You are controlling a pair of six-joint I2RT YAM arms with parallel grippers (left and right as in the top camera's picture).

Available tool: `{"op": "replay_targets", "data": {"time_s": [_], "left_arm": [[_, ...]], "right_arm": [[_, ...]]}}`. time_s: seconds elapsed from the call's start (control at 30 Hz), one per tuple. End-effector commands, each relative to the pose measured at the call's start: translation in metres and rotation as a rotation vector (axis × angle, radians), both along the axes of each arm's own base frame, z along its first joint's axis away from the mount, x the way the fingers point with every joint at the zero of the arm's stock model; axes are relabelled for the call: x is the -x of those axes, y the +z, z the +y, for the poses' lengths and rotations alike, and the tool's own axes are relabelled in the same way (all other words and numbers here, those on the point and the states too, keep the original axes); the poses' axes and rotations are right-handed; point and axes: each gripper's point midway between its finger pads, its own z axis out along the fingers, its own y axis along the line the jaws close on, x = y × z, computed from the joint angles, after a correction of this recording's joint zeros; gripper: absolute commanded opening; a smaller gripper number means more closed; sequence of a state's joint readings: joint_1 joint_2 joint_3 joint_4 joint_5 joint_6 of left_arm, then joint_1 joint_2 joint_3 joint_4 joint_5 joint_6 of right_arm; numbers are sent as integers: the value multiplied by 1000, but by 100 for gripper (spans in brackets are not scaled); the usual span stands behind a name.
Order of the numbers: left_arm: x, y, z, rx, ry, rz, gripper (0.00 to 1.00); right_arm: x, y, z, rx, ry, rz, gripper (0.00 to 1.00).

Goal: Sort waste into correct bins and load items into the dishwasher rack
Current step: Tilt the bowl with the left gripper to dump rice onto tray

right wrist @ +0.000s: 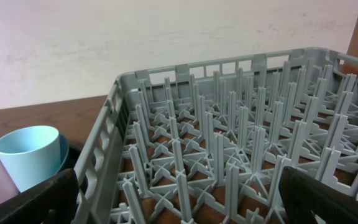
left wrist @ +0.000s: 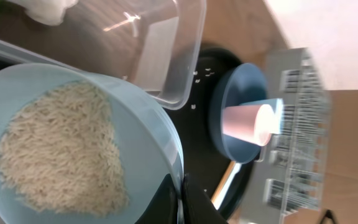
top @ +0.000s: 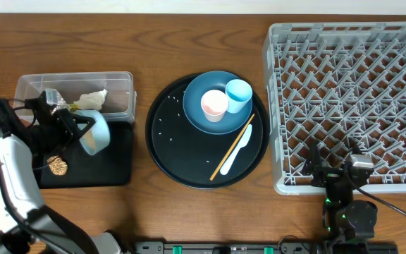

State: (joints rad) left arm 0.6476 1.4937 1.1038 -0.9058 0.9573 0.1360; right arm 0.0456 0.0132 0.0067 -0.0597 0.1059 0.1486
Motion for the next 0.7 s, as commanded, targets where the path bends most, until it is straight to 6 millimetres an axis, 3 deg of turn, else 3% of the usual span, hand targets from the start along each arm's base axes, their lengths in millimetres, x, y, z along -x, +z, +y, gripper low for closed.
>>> {"op": "replay_targets", "data": {"time_s": [0.0,0.27,0.43,0.67], "left_arm": [[-1,13,-2,143,-23,-158,6],[15,12,32,226,118,-203,6],[21,30,35,295,122,-381,6],[34,18,40,337,186,-366,6]], "right_arm": [[0,-2,0,12,-1,6,99],[0,-2,0,12,-1,6,99],[0,-2,0,12,-1,6,99],[0,-2,0,12,-1,6,99]]}}
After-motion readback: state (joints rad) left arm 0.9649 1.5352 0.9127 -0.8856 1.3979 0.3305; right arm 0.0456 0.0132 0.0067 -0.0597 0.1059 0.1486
